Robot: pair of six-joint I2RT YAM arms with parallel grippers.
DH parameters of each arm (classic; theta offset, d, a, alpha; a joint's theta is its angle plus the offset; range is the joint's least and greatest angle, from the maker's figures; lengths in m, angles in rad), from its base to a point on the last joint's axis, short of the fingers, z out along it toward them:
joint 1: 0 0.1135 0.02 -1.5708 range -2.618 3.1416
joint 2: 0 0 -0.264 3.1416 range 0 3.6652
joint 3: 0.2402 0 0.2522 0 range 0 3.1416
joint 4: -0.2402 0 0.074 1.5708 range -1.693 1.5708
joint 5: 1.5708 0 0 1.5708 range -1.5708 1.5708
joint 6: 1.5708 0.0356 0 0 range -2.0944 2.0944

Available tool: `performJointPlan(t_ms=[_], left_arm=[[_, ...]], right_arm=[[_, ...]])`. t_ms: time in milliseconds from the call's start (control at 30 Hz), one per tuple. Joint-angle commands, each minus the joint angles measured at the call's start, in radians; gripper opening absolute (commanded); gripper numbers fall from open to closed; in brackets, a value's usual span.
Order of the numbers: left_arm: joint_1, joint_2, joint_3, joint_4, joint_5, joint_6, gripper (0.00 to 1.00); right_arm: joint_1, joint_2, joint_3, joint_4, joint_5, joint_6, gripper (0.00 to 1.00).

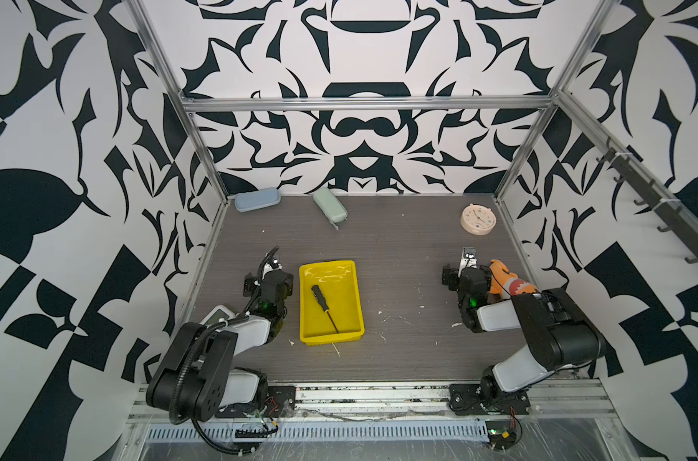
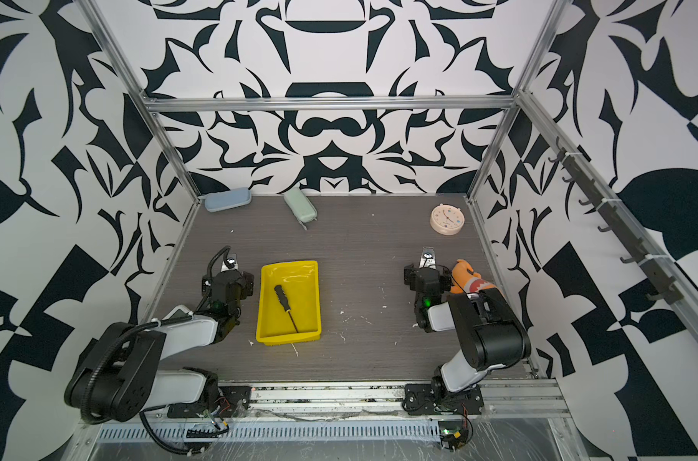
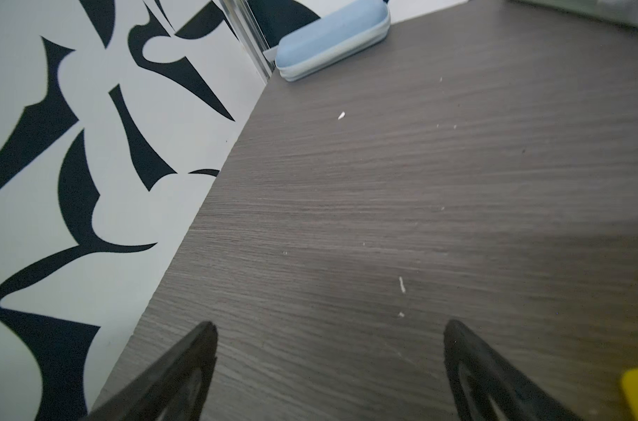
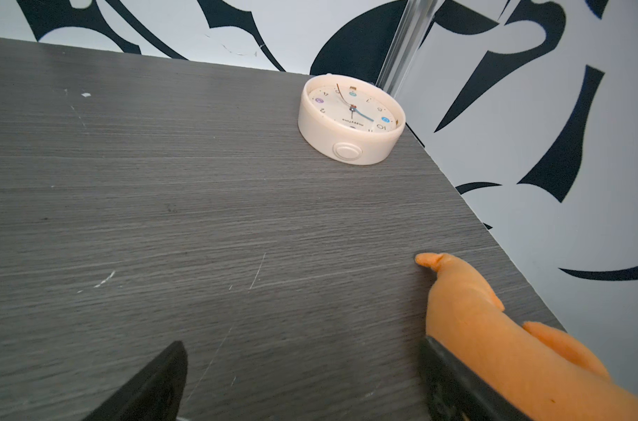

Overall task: Put the screwdriver in the bin
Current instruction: Reset both arms

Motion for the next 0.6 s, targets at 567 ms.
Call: performJointPlan(t_ms=[567], left_arm=[[0.286, 0.219, 0.057, 0.318, 0.311, -0.223, 0.99]], right_arm=[[0.003, -0.011, 0.015, 0.036, -0.001, -0.003, 1.0]])
